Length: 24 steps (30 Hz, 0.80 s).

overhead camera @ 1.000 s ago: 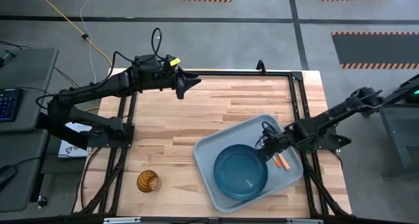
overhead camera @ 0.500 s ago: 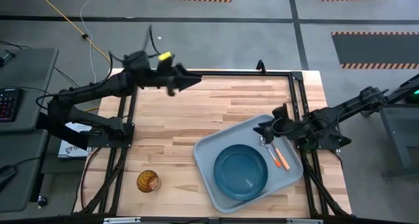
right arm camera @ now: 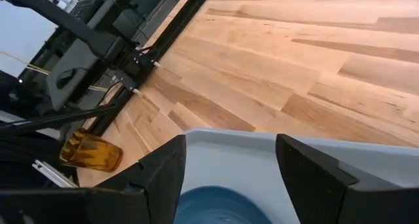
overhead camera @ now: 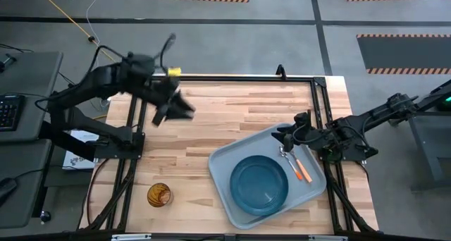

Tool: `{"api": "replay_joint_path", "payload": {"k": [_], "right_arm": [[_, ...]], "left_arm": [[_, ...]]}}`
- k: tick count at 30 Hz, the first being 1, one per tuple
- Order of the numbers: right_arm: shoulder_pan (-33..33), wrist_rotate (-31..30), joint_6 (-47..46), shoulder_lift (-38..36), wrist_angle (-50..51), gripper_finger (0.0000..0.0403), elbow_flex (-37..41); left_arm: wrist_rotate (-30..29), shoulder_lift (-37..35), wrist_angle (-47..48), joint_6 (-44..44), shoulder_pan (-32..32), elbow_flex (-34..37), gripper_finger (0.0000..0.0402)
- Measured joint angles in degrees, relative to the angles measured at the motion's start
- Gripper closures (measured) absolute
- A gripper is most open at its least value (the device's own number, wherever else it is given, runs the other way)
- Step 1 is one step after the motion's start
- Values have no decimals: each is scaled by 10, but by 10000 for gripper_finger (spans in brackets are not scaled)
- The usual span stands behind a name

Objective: Pick and place plate/cup/fork/spoon on tray
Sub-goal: Put the yellow cup on the top left of the gray tray

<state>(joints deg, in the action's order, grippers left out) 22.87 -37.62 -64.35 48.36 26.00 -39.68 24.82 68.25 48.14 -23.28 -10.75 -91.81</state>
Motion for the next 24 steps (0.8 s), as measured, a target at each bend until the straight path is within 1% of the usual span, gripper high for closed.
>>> {"api": "replay_joint_path", "payload": {"k": [3,6,9,13,17,21,24], "right_arm": [[0,3,-1,0,-1,176,0],[0,4,-3,0,-1,176,0],[0,2,-16,0,0,176,0],[0,2,-15,0,6,176,0],[0,2,-17,0,20,176,0],[0,0,-18,0,22,176,0],[0,-10,-17,0,24,176,0]], "left_arm": [[-50,-1,97,-8,73,-22,211],[-108,0,181,-44,153,-22,191],[-154,-2,232,-80,233,-7,170],[-212,1,239,-98,328,56,149],[-259,0,240,-95,398,144,143],[-268,0,229,-137,451,241,142],[-266,0,175,-173,484,295,142]]}}
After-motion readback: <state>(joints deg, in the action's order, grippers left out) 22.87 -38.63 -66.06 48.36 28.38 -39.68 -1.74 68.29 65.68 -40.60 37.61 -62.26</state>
